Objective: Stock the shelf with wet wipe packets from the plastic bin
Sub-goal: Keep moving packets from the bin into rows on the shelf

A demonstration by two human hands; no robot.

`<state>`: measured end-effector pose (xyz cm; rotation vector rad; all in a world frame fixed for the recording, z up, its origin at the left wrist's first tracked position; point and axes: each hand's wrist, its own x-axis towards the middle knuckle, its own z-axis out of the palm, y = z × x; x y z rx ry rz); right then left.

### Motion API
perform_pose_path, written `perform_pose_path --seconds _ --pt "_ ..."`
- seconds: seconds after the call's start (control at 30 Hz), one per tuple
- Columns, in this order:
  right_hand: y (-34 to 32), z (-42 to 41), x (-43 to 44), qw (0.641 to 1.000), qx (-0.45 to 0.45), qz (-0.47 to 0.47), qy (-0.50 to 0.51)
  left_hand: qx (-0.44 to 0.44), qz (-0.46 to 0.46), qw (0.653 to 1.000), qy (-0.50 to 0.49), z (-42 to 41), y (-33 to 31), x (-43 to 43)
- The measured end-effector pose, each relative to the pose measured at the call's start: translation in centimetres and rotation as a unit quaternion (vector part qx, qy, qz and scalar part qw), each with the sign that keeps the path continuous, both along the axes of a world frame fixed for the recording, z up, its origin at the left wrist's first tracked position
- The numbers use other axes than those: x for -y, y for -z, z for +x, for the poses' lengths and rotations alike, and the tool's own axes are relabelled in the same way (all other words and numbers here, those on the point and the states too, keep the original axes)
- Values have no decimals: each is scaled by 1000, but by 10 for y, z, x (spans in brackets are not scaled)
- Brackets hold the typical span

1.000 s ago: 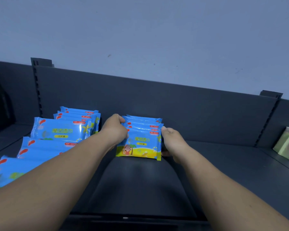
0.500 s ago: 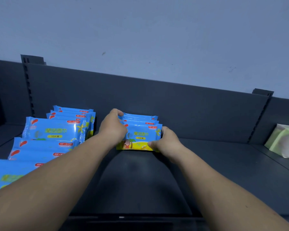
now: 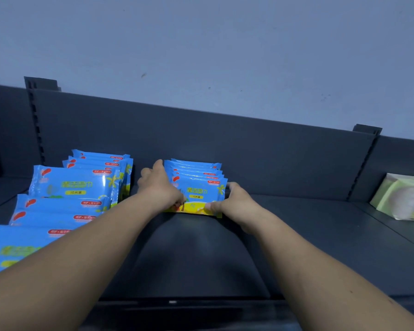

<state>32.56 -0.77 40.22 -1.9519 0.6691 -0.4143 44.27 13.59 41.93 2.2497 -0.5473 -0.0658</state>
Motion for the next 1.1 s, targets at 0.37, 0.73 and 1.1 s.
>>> perform_pose_path --seconds 0.37,0.73,1.1 --pt "-14 -34 -5 989 -46 -136 42 197 106 973 60 -32 -5 -1" --pt "-27 -144 1 919 -127 -358 107 319 169 915 179 -117 -16 22" --pt "-9 -319 14 862 -172 -424 219 347 141 862 341 -268 -6 77"
